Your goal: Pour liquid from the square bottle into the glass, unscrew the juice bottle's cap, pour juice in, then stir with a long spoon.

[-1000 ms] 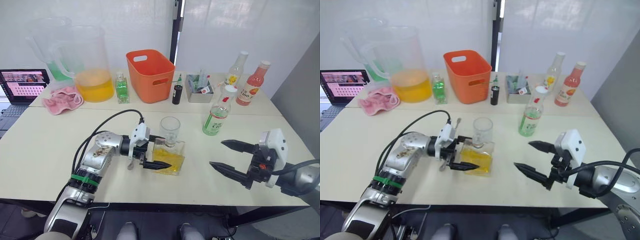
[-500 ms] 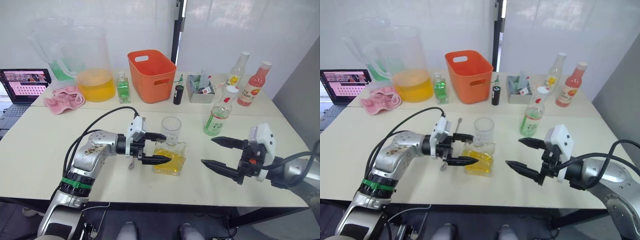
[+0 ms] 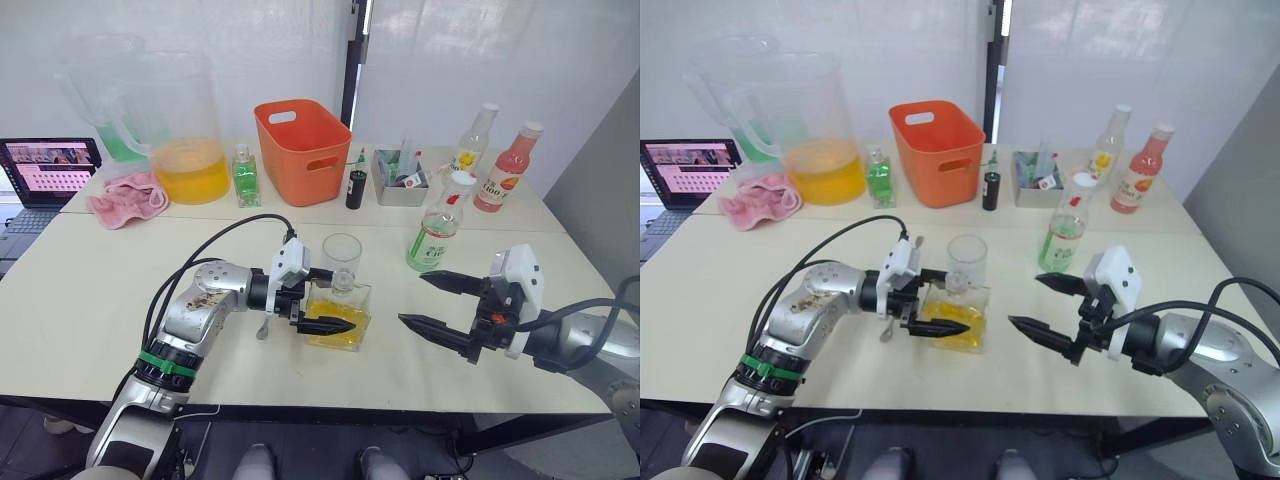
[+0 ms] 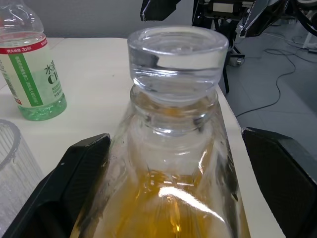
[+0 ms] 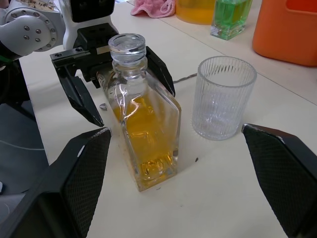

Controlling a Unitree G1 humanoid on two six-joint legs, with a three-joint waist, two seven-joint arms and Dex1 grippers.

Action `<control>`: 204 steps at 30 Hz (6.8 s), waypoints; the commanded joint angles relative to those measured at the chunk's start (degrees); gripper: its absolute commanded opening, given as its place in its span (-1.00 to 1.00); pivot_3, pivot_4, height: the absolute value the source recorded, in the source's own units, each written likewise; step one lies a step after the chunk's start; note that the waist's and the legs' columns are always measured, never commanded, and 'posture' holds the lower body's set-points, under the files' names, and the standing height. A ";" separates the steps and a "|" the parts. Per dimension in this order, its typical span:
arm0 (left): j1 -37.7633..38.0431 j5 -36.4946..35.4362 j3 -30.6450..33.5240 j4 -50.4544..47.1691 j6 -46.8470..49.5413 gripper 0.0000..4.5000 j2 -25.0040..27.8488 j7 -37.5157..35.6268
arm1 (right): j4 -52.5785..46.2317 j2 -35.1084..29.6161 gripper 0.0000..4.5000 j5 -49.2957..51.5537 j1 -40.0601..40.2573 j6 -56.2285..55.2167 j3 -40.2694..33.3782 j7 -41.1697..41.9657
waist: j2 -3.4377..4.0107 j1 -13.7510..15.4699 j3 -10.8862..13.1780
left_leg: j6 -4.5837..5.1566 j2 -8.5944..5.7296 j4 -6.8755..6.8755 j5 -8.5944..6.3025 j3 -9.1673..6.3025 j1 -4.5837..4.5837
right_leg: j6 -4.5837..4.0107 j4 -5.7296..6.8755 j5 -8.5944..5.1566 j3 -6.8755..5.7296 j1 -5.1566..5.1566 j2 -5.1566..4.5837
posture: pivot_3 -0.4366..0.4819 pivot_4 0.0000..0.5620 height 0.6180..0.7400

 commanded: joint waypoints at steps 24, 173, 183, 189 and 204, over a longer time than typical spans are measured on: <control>1.87 2.36 -1.50 -0.64 -4.12 0.25 -0.30 0.69 | 1.39 11.51 1.00 -5.18 -19.21 3.02 18.18 -9.24 | 0.04 -0.05 -0.02 | 0.00 0.01 0.04 0.00 0.00 0.02 | -0.01 0.03 0.04 0.00 0.01 0.01 | -0.05 -0.47 0.40; -4.30 -9.18 19.04 -3.26 11.15 0.25 19.03 11.73 | 14.97 -1.94 1.00 1.45 -16.06 4.04 0.69 7.62 | 0.37 -1.40 -0.05 | 0.10 -0.42 -0.12 0.06 -0.01 -0.18 | 0.15 -0.06 -0.18 0.55 -0.12 -0.06 | -0.05 -0.47 0.40; -15.80 6.65 10.45 13.44 -7.81 0.25 13.62 14.49 | 8.91 0.06 1.00 2.60 -11.73 4.49 -1.91 3.48 | 0.20 0.62 0.05 | 0.10 -0.42 -0.06 0.07 -0.11 -0.45 | 0.33 -0.10 -0.04 0.42 -0.23 -0.06 | -0.05 -0.47 0.40; -22.95 13.22 7.83 28.22 -22.77 0.25 7.40 15.87 | 7.65 -1.34 1.00 1.73 -7.73 4.19 -6.24 2.40 | 0.17 1.03 0.07 | 0.10 -0.43 0.04 0.07 -0.14 -0.63 | 0.37 -0.11 -0.01 0.40 -0.32 -0.05 | -0.05 -0.47 0.40; -33.85 28.82 3.51 54.15 -53.19 0.25 -2.10 30.66 | 3.21 -0.73 1.00 1.25 -2.87 3.41 -10.89 -2.24 | 0.14 0.70 0.08 | 0.10 -0.45 0.07 0.07 -0.17 -0.64 | 0.34 -0.06 0.08 0.41 -0.33 -0.04 | -0.05 -0.47 0.40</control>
